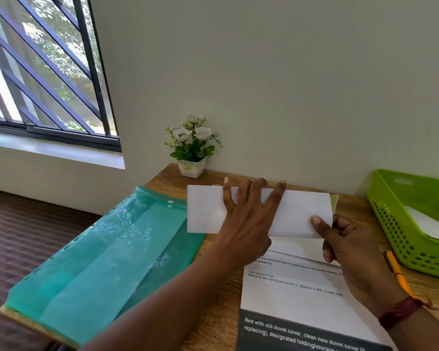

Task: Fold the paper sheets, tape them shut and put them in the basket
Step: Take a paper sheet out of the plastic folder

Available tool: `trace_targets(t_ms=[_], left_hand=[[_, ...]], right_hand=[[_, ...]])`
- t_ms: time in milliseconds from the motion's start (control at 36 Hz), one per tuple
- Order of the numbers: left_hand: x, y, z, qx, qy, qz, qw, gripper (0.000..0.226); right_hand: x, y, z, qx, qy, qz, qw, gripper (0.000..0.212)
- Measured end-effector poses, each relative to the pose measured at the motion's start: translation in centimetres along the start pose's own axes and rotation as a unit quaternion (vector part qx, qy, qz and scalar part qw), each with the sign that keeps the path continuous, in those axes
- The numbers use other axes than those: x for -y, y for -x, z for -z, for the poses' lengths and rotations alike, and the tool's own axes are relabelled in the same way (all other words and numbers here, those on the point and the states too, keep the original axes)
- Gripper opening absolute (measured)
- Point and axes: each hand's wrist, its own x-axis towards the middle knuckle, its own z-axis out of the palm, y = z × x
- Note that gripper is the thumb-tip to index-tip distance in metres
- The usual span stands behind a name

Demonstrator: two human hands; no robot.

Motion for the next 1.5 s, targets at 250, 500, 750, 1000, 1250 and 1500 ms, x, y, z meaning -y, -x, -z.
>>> trace_targets(t_ms=[250,500,750,1000,1250,1500], left_hand=[[1.0,0.0,-0.6,0.005,-0.019,-0.002,1.0,0.111],[1.5,-0.3,-0.9,0.014,-0.006,0.006,1.0,0.095],[2.5,-0.1,-0.5,-0.022,0.012,0.076,0.997,0.076],[3.1,-0.1,0.1,0.015,0.026,0.108,0.994,0.066],[4.0,-0.1,1.0,0.063,0.02,0.145,0.987,0.07],[4.0,-0.2,0.8,0.103,0.008,0.162,0.981,0.08]], right_hand=[[0.0,-0.8,1.3,-0.013,-0.03,-0.012,0.999,0.021],[0.5,-1.1,1.6,-0.032,-0.034,-0.006,0.999,0.012],[0.5,-1.4,1.9,-0.087,-0.067,0.032,0.993,0.015],[-0.6,-1.7,1.8,-0.087,0.019,0.044,0.995,0.005],[-1.6,-2.4,3.2,-0.033,0.437,0.099,0.893,0.014],[-2.7,-2.2,3.2,0.136,0.568,0.064,0.809,0.08]])
